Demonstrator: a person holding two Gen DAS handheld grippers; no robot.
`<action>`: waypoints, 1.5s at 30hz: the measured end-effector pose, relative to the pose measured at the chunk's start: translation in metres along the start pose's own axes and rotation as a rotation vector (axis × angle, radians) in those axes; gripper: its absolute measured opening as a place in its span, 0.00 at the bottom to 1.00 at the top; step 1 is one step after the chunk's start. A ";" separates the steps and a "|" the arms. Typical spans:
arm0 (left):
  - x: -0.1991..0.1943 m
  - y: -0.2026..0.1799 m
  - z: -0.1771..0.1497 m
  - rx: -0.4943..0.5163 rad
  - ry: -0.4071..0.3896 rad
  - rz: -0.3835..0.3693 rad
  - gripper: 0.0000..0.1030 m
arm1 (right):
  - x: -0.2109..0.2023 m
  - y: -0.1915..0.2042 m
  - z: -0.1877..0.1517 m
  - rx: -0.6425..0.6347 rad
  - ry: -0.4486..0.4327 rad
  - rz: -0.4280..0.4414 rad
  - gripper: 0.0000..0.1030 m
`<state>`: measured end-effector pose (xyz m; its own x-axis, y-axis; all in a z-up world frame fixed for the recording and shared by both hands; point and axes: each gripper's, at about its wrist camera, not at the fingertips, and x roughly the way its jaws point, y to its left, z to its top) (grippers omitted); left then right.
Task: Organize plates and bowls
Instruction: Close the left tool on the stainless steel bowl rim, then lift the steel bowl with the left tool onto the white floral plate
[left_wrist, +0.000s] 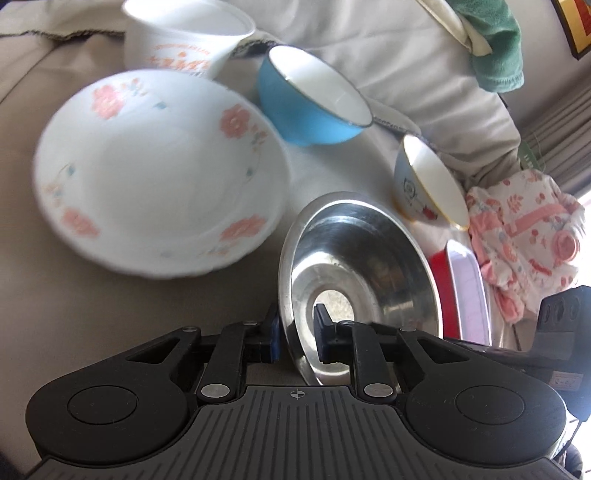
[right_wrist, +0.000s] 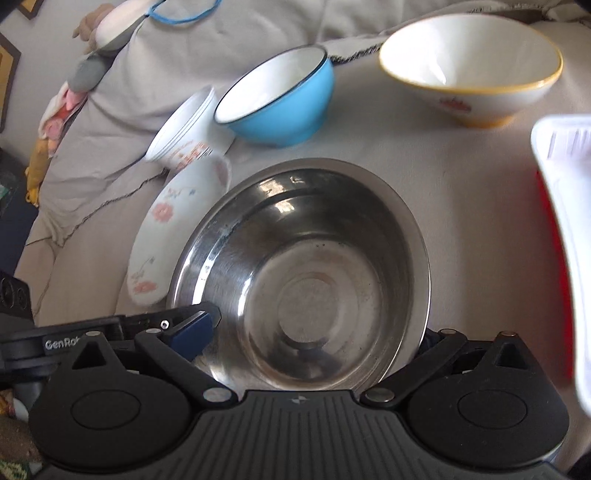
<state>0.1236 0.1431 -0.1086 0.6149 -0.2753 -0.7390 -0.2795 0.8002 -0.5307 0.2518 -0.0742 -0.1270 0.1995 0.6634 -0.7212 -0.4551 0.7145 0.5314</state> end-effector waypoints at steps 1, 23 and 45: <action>-0.002 0.004 -0.003 -0.007 0.007 -0.004 0.19 | -0.002 0.001 -0.005 -0.002 0.008 0.011 1.00; 0.008 -0.002 -0.007 0.055 -0.033 0.087 0.20 | -0.002 0.017 -0.019 -0.152 -0.081 -0.293 1.00; -0.068 0.025 0.073 0.178 -0.266 0.060 0.21 | 0.005 0.133 0.052 -0.387 -0.223 -0.332 0.43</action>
<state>0.1289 0.2208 -0.0407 0.7789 -0.0944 -0.6201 -0.2025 0.8978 -0.3910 0.2371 0.0362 -0.0369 0.5458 0.4778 -0.6883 -0.6141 0.7870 0.0593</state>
